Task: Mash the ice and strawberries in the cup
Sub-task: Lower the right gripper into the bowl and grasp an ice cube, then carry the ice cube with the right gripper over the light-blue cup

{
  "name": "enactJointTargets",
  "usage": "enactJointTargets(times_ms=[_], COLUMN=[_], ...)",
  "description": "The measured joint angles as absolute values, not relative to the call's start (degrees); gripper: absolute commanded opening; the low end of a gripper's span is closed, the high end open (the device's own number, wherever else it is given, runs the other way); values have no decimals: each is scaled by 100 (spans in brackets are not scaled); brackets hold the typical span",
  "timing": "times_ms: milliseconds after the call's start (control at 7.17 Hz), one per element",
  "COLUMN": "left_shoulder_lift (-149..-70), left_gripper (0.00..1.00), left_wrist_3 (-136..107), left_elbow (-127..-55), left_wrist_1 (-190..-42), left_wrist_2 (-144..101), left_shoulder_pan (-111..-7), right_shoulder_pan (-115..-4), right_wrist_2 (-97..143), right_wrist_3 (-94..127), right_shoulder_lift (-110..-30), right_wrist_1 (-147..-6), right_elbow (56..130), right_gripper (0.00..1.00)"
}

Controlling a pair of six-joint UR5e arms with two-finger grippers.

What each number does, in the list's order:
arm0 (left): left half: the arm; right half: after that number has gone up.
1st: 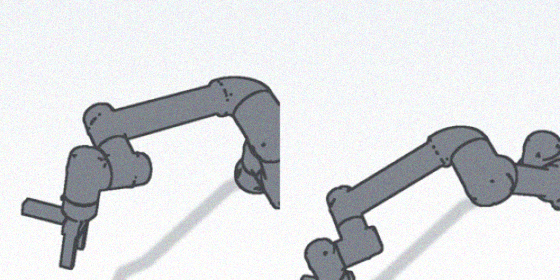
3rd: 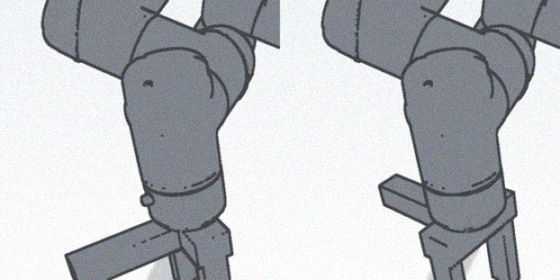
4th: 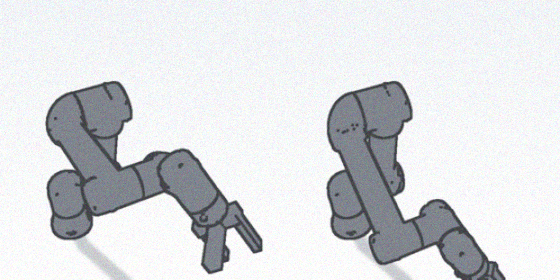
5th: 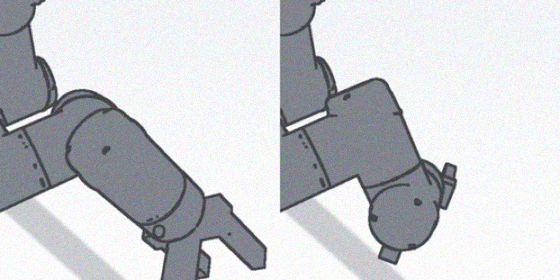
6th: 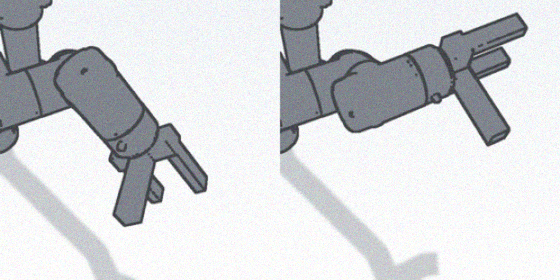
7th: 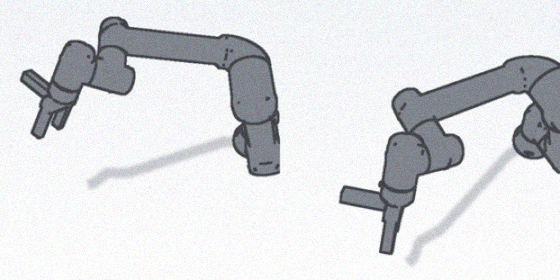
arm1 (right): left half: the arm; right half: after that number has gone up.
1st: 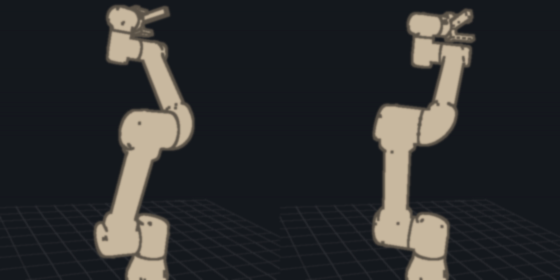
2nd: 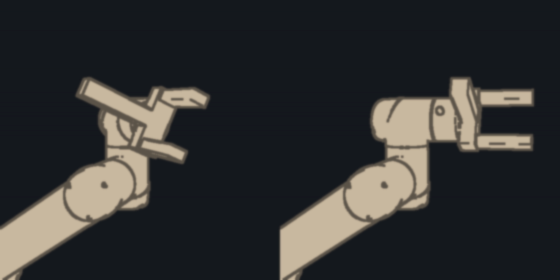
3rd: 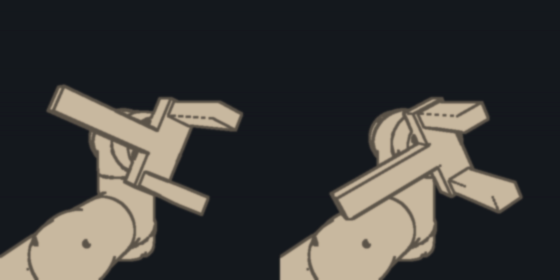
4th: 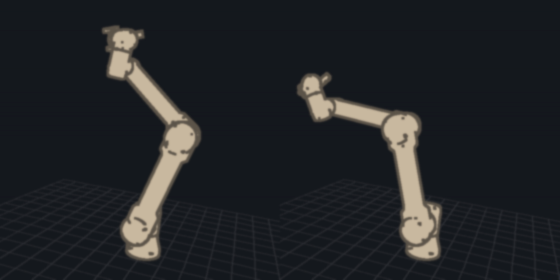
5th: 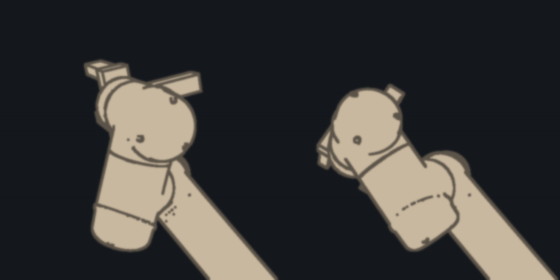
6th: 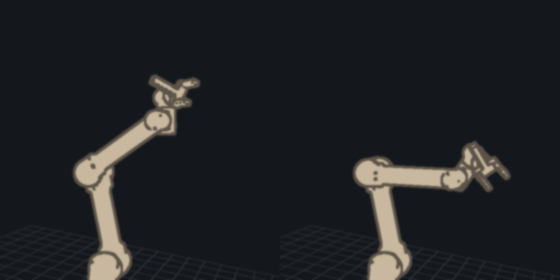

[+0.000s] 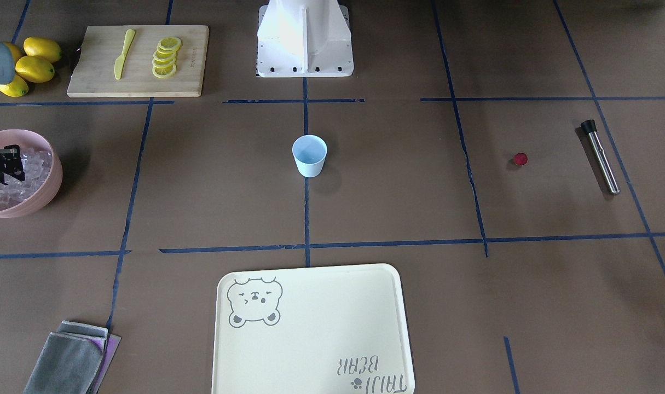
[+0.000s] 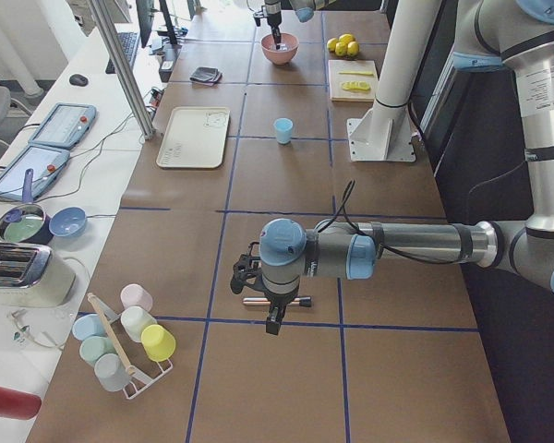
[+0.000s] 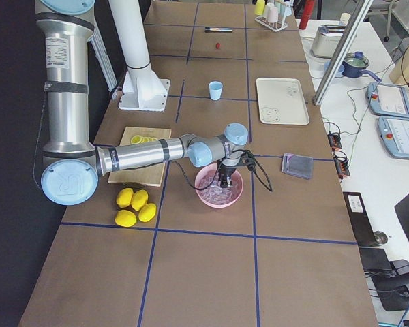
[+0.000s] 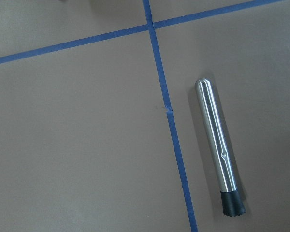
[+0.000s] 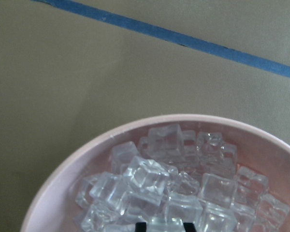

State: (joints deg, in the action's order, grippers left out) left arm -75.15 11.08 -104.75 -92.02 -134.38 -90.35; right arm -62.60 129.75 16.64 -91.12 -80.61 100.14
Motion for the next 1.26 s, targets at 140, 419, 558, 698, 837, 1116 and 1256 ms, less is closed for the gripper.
enactJointTargets(times_ms=[140, 419, 558, 698, 837, 1116, 1256], left_shoulder_lift=[-7515, -7515, -7515, -7516, -7523, -7547, -7548], left_gripper=[100, 100, 100, 100, 100, 100, 100], left_wrist_3=[1107, 1107, 1107, 1107, 1107, 1102, 1100], left_elbow=[-10476, -10479, -10497, -10527, -10552, -10568, -10567], left_wrist_1=[-9202, -9202, -9202, -9202, -9208, -9349, -9396], left_wrist_2=[-13438, -13438, -13439, -13438, -13438, -13433, -13431], left_shoulder_pan=[-9035, -9035, -9035, -9035, -9035, -9035, -9035], right_shoulder_pan=[-6418, -6806, -6843, -6687, -6267, -5103, -4543], right_wrist_2=[13042, 13263, 13297, 13253, 13032, 12246, 11832], right_wrist_3=[1687, 1800, 2061, 2598, 3362, 5004, 5755], right_shoulder_lift=[-9055, -8410, -7863, -7361, -6897, -6066, -5666], right_wrist_1=[-8169, -9130, -9739, -10083, -10217, -10261, -10254], right_elbow=[10189, 10613, 10749, 10817, 10846, 10791, 10682], right_gripper=[3, 4, 2, 1, 1, 3, 3])
